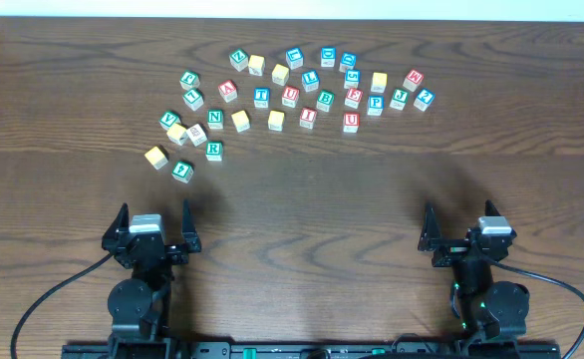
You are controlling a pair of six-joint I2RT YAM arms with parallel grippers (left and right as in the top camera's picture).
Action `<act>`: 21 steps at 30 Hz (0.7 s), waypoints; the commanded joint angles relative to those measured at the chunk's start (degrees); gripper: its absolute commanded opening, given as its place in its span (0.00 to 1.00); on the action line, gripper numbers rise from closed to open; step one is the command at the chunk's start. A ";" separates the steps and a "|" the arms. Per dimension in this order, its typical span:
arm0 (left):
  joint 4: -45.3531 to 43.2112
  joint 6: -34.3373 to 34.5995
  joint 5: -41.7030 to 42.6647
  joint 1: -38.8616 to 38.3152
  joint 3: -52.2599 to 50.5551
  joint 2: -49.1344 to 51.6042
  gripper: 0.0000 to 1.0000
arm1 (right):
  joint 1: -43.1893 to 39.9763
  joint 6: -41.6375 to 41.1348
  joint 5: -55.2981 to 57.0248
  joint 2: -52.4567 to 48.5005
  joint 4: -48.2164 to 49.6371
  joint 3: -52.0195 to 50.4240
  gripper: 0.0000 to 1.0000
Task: Spell out NEURIPS
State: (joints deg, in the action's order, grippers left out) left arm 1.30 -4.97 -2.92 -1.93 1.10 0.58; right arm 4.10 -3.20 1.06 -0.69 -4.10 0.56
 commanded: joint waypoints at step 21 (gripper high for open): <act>2.51 -0.33 -0.52 0.11 10.69 14.99 0.99 | 0.50 -0.13 -0.13 0.31 0.00 -0.26 0.99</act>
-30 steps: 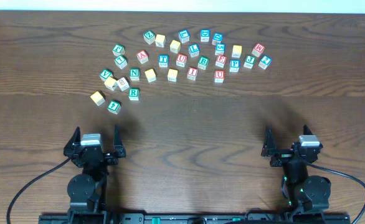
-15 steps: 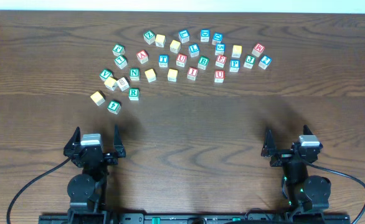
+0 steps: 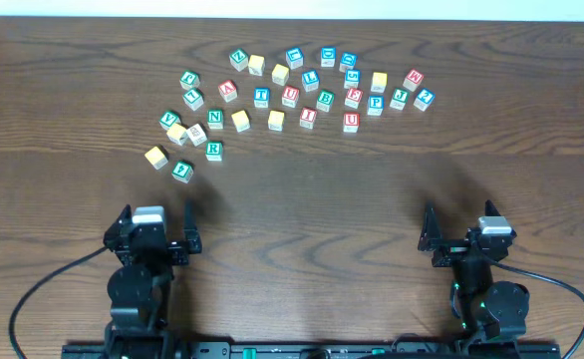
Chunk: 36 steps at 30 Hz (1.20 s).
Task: Spell out NEURIPS
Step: 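Reach the left gripper forward over the green N block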
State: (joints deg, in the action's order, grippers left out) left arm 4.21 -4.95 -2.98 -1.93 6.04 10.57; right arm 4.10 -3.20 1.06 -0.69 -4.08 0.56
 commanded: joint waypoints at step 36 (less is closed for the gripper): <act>53.77 -0.17 17.40 0.11 93.55 90.62 0.99 | 0.50 -0.13 -0.13 0.31 -0.02 -0.26 0.99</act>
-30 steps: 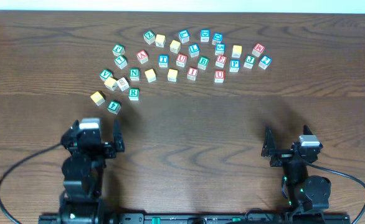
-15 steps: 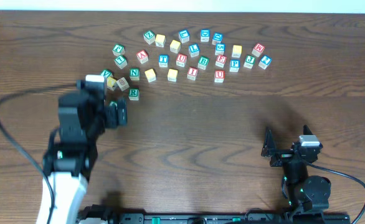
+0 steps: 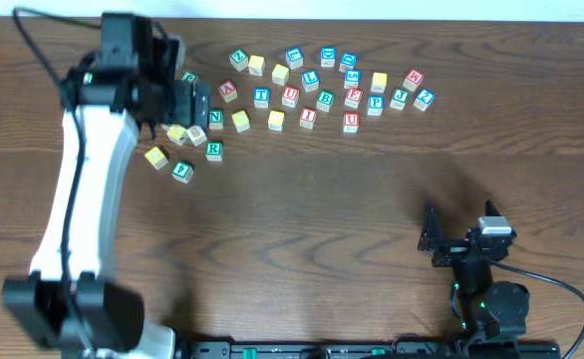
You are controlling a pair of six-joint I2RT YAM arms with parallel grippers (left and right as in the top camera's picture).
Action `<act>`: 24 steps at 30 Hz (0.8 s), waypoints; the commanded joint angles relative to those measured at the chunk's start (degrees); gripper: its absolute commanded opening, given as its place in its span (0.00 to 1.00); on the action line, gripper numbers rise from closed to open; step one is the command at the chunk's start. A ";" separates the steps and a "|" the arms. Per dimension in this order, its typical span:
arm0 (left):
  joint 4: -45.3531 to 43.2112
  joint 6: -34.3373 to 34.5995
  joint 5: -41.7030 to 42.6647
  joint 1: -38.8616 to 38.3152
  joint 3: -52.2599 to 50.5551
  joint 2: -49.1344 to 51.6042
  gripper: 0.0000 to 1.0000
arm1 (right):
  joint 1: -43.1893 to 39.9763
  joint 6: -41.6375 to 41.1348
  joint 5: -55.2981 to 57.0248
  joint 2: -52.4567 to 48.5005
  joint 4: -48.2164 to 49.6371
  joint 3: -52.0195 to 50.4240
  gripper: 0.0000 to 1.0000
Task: Spell out NEURIPS
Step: 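Reach the left gripper forward over the green N block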
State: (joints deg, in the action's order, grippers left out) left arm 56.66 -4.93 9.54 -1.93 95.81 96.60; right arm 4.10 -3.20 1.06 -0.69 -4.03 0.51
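Several lettered wooden blocks lie scattered across the far half of the table. Among them are a green N [image 3: 215,118], a green R [image 3: 213,150], a red U [image 3: 290,96], a red E [image 3: 352,98], a red I [image 3: 307,117], a green P [image 3: 375,103] and a blue S [image 3: 352,78]. My left gripper [image 3: 202,104] is stretched out over the left end of the cluster, just left of the N, with its jaws apart and nothing in them. It hides a block or two beneath it. My right gripper [image 3: 441,235] rests open near the front right.
Plain yellow blocks [image 3: 155,156] and other lettered blocks, such as a green one [image 3: 181,171], lie around the left end of the cluster. The left arm's white link [image 3: 73,189] slants across the table's left side. The brown table [image 3: 312,199] carries nothing else.
My left arm has moved from its rest pose at the front left out to the far left, its gripper now over the blocks beside the N. The right arm and the blocks have not moved.
Both grippers first rested open at the front of the table, with the blocks scattered at the back. The left gripper then stood slightly shifted at its rest place. Now it reaches over the left end of the cluster, and no block has moved.
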 commanded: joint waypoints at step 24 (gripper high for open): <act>-13.99 6.73 -1.73 -1.44 3.69 25.59 0.66 | 0.50 -0.13 -0.13 0.31 -0.07 -0.22 0.99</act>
State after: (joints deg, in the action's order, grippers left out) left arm 43.51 0.89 9.02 -2.59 98.30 119.92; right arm 4.10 -3.20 1.06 -0.69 -4.05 0.51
